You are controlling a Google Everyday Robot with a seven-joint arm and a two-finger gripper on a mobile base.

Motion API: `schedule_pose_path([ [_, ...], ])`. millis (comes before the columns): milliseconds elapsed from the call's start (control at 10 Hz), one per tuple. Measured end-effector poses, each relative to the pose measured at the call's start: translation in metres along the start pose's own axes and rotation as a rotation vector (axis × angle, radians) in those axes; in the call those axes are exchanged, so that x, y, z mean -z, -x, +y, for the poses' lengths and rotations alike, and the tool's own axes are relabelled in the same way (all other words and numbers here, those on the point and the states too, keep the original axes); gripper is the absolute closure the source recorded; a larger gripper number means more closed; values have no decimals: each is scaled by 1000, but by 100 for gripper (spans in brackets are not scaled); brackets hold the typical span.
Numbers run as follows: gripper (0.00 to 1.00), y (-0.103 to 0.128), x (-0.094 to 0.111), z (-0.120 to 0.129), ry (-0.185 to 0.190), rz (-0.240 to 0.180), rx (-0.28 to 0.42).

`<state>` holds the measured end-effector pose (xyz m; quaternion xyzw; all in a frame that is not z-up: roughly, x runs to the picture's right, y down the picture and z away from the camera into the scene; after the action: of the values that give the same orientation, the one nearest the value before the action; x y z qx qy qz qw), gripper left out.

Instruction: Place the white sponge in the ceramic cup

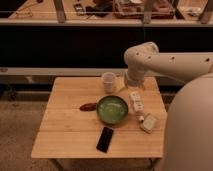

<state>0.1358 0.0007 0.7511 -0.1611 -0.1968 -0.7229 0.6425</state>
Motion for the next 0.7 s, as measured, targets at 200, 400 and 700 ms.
schedule_pose_path([
  [200, 20, 0, -4, 3, -15, -6, -32],
  [400, 20, 3, -14, 29, -25, -8, -148],
  [700, 20, 17, -24, 84, -15, -15, -316],
])
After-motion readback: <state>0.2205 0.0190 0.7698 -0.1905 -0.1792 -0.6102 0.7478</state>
